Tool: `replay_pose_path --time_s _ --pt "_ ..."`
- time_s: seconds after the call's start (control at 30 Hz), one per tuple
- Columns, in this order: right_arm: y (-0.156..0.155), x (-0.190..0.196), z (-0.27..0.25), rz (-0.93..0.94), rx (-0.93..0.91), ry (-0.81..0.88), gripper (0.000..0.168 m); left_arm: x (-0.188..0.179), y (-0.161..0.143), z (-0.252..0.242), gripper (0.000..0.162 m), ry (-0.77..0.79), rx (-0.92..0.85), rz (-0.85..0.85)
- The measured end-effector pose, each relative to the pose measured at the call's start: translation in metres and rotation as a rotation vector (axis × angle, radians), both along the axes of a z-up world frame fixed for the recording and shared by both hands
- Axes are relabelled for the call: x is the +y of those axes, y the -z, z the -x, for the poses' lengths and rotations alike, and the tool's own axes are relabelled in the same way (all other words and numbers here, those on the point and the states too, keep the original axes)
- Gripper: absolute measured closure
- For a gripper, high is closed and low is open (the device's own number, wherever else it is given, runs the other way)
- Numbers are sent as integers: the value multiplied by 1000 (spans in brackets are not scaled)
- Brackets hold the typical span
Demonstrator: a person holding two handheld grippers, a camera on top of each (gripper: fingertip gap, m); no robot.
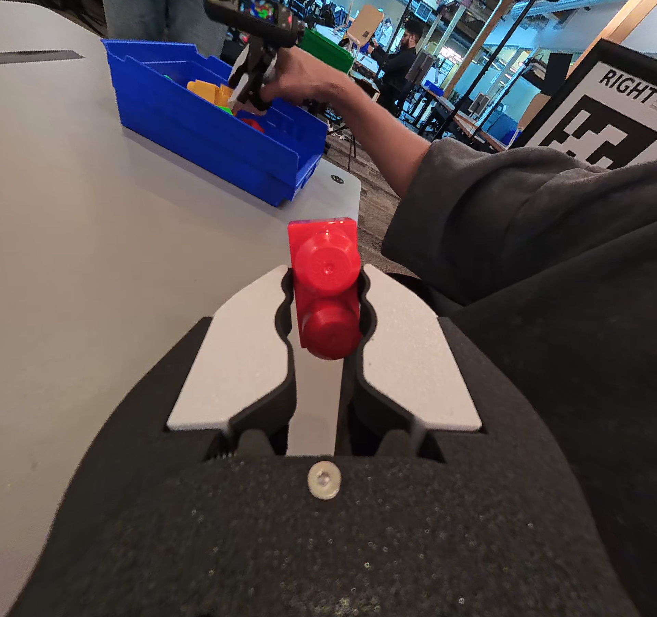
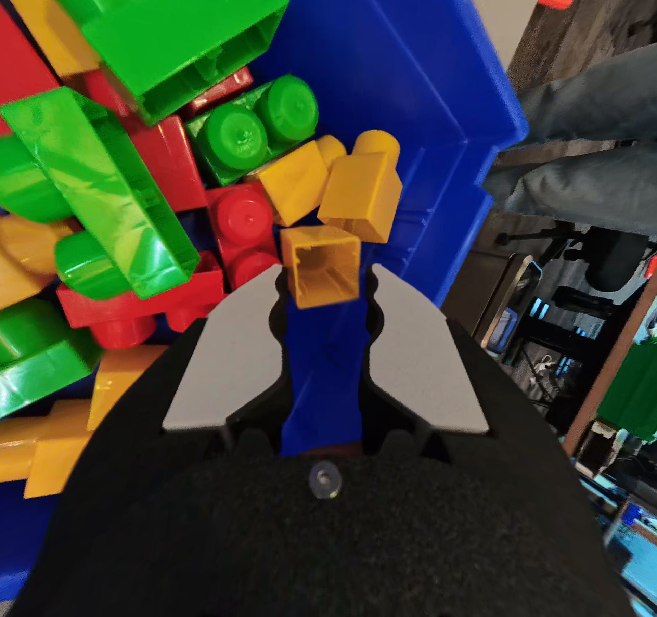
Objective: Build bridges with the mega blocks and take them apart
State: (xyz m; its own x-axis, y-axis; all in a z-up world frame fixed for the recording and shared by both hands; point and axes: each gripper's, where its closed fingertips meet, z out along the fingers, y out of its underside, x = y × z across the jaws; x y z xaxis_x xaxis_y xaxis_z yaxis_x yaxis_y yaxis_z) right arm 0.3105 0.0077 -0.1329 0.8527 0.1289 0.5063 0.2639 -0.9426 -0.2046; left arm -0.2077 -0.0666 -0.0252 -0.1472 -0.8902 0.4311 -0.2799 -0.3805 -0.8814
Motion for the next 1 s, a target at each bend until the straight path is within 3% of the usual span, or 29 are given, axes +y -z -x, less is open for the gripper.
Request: replay_pose_path --time_s 0.13,0.2,0.27,0.33,0.4,0.47,0.53,0.73,0.8,0.87,1.0 --pt "-53 -5 22 -211 1 9 121 4 0 4 128 -19 0 -18" --pt "-90 -7 74 -434 91 -67 121 8 1 6 128 -31 -3 -15" --pt "-111 -11 172 -654 363 -269 124 13 4 7 128 -46 -3 -1" --pt "-112 -37 283 -757 773 -491 127 17 8 6 128 -56 -3 21" --pt "-100 -69 366 -759 1185 -596 127 20 10 5 128 -60 -14 44" --pt "-72 -88 419 -613 1451 -613 121 22 11 3 129 -63 -32 65" --pt "-52 -93 448 -517 1544 -599 114 22 9 0 128 -52 -61 98" --pt "-65 -87 499 -539 1668 -645 103 13 4 -11 128 12 -143 196" --pt "-72 -86 506 -534 1760 -627 110 7 7 -15 128 33 -138 216" --pt "-64 -87 510 -496 1736 -654 129 1 13 -18 128 44 -121 211" --pt "-68 -91 500 -536 1682 -724 132 -6 24 -15 128 77 -60 190"
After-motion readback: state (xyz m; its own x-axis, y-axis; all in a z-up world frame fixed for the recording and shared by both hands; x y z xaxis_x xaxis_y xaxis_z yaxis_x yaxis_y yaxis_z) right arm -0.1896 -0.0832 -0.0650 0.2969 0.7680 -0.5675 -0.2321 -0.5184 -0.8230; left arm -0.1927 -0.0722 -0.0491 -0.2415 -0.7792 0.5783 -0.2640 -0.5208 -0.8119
